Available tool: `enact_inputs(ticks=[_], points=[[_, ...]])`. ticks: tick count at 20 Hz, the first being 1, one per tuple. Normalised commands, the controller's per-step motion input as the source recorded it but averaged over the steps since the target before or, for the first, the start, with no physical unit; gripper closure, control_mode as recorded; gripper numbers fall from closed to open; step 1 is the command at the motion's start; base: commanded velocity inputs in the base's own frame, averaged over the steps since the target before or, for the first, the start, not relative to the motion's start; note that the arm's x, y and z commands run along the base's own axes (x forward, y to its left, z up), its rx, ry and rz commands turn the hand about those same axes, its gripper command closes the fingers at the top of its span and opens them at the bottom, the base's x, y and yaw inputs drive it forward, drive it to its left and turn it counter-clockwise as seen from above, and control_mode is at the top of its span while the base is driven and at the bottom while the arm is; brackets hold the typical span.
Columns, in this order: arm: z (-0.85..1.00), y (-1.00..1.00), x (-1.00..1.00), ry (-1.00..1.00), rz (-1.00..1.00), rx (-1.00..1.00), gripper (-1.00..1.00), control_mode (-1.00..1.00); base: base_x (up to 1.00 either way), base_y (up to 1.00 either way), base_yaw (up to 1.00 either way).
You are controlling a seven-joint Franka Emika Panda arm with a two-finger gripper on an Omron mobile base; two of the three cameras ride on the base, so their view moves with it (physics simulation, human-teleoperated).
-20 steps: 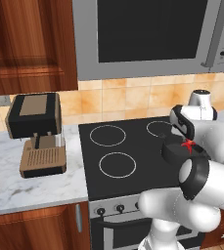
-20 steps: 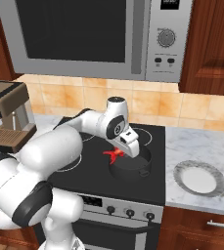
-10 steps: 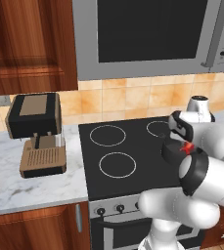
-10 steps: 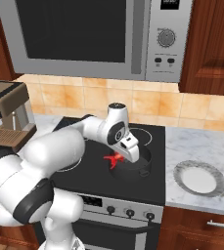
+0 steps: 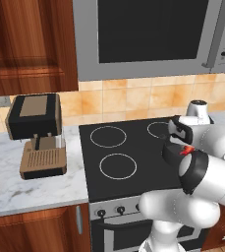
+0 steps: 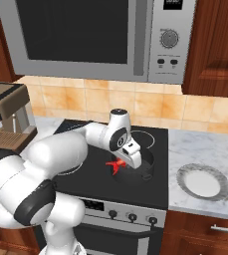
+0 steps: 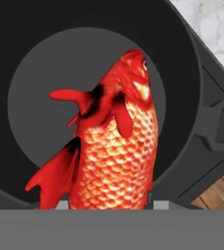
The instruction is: Retrieve the frozen meat and place it in the pot on a burner. Then turn the burner on.
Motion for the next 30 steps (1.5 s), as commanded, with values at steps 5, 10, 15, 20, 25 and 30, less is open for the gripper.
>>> enact_inputs(ticks=[5, 10, 15, 20, 25, 30], points=[[0.0, 0.0, 0.02, 0.01, 0.0, 0.0, 1.0, -1.0, 0.0, 0.0, 0.0], [0.02, -0.06, 0.06, 0.0, 0.0, 0.0, 1.0, -1.0, 0.0, 0.0, 0.0], [0.17, -0.06, 0.05, 0.0, 0.0, 0.01, 1.0, -1.0, 0.0, 0.0, 0.0], [0.1, -0.04, 0.21, 0.0, 0.0, 0.0, 1.0, -1.0, 0.0, 0.0, 0.0], [0.0, -0.08, 0.32, 0.0, 0.0, 0.0, 1.0, -1.0, 0.0, 0.0, 0.0], [0.0, -0.1, 0.21, 0.0, 0.0, 0.0, 1.0, -1.0, 0.0, 0.0, 0.0]])
